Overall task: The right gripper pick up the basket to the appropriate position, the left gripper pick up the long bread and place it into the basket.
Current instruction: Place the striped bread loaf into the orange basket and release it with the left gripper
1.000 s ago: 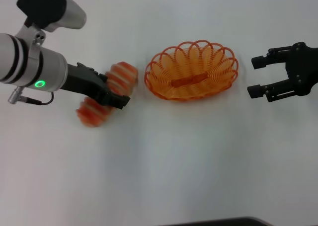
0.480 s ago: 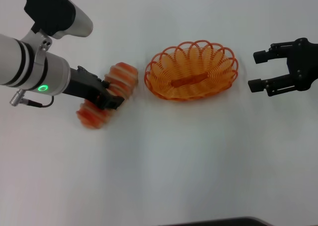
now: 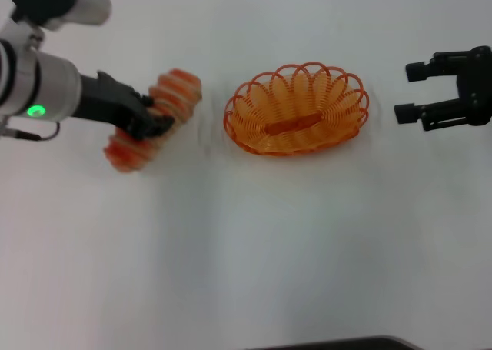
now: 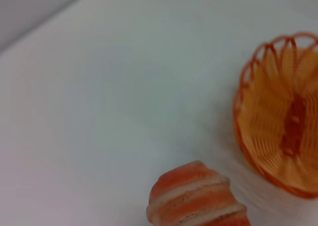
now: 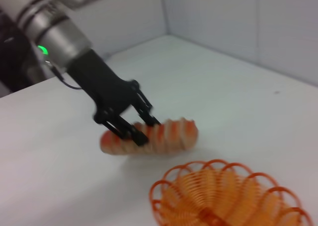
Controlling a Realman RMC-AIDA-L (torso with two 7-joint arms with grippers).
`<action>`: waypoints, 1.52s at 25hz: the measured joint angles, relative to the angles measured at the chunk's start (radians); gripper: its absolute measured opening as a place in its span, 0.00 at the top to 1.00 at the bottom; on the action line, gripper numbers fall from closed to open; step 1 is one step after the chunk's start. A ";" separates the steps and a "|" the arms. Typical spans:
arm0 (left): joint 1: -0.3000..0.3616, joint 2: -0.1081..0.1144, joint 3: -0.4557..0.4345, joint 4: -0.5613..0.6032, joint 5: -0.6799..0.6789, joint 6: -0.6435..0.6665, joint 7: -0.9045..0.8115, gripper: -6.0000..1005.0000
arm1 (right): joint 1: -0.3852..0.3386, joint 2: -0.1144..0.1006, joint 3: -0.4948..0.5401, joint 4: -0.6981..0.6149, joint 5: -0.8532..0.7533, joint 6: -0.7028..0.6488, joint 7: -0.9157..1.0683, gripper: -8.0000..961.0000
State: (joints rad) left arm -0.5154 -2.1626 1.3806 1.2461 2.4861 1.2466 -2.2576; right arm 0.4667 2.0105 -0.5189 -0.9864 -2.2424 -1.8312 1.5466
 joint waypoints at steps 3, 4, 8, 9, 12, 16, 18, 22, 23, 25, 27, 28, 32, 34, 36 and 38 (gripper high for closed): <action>0.005 -0.001 -0.067 0.071 -0.015 0.048 0.029 0.57 | -0.013 -0.003 0.061 0.000 0.002 0.005 -0.007 0.10; 0.005 -0.002 -0.081 0.094 -0.026 0.062 0.036 0.58 | -0.016 -0.004 0.077 0.000 0.003 0.002 -0.012 0.10; -0.011 0.000 -0.091 0.153 -0.113 0.102 0.076 0.62 | -0.034 -0.005 0.119 0.000 0.008 -0.008 -0.028 0.10; -0.021 -0.002 -0.082 0.157 -0.139 0.108 0.089 0.64 | -0.036 -0.005 0.122 0.000 0.008 -0.010 -0.029 0.10; -0.068 -0.008 -0.027 0.131 -0.195 0.080 0.110 0.65 | -0.041 -0.006 0.128 0.000 0.011 -0.021 -0.030 0.10; -0.175 -0.007 0.073 -0.009 -0.236 -0.037 0.123 0.66 | -0.042 -0.006 0.129 -0.004 0.017 -0.048 -0.030 0.10; -0.240 -0.008 0.101 -0.088 -0.240 -0.067 0.126 0.67 | -0.043 -0.006 0.129 -0.006 0.018 -0.058 -0.030 0.10; -0.325 -0.011 0.160 -0.200 -0.242 -0.129 0.120 0.70 | -0.043 -0.005 0.129 -0.006 0.019 -0.060 -0.029 0.10; -0.328 -0.011 0.175 -0.212 -0.242 -0.147 0.119 0.73 | -0.044 -0.005 0.129 -0.005 0.019 -0.060 -0.029 0.10; -0.321 -0.011 0.194 -0.218 -0.242 -0.170 0.119 0.66 | -0.044 -0.004 0.129 -0.003 0.019 -0.061 -0.029 0.10; -0.310 -0.011 0.192 -0.211 -0.246 -0.174 0.119 0.58 | -0.045 -0.004 0.129 -0.001 0.020 -0.062 -0.029 0.10; -0.303 -0.010 0.190 -0.205 -0.251 -0.174 0.119 0.55 | -0.044 -0.004 0.129 -0.001 0.020 -0.062 -0.030 0.10; -0.253 -0.007 0.170 -0.157 -0.268 -0.173 0.120 0.39 | -0.032 -0.001 0.127 0.000 0.020 -0.062 -0.030 0.10; -0.218 -0.007 0.149 -0.120 -0.275 -0.168 0.123 0.31 | -0.024 0.001 0.123 0.000 0.020 -0.062 -0.029 0.10; -0.163 -0.005 0.128 -0.065 -0.298 -0.162 0.125 0.25 | -0.015 0.003 0.118 -0.001 0.020 -0.062 -0.028 0.10; -0.089 -0.003 0.091 -0.001 -0.331 -0.138 0.138 0.19 | -0.010 0.003 0.112 -0.001 0.020 -0.062 -0.025 0.10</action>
State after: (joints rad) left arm -0.6044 -2.1657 1.4714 1.2453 2.1553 1.1086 -2.1197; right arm 0.4569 2.0138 -0.4073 -0.9874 -2.2225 -1.8932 1.5218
